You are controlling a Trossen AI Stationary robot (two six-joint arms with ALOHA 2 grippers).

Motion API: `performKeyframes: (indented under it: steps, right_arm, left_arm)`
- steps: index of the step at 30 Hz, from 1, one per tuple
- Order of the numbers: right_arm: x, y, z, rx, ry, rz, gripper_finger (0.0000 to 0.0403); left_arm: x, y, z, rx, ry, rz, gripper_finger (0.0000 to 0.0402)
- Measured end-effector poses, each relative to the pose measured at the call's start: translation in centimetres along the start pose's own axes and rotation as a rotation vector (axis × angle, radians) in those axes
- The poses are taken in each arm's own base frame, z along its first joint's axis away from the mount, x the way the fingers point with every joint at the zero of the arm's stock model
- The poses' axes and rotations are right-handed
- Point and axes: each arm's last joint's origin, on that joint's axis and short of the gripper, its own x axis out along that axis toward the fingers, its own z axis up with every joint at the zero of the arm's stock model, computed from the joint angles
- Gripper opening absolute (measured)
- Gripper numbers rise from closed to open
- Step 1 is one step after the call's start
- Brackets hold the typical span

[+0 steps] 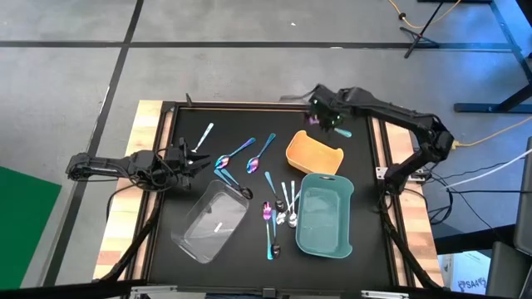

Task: Sort silverware by color (type)
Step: Put the violet spoon into the yellow bin

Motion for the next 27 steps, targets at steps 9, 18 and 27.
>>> performKeyframes:
  steps: [9, 18, 27]
  right_arm:
    - [-0.1, 5.0, -0.4, -0.270, 0.043, 0.044, 0.0000]
    - [1.5, 6.4, -0.1, -0.339, 0.112, 0.083, 0.0000]
    - [4.0, 7.3, 0.5, -0.343, 0.183, 0.195, 0.0000]
  left_arm:
    - [0.0, 0.0, 0.0, 0.000, 0.000, 0.000, 0.0118]
    - [0.0, 0.0, 0.0, 0.000, 0.000, 0.000, 0.0118]
    - [0.0, 0.0, 0.0, 0.000, 0.000, 0.000, 0.0118]
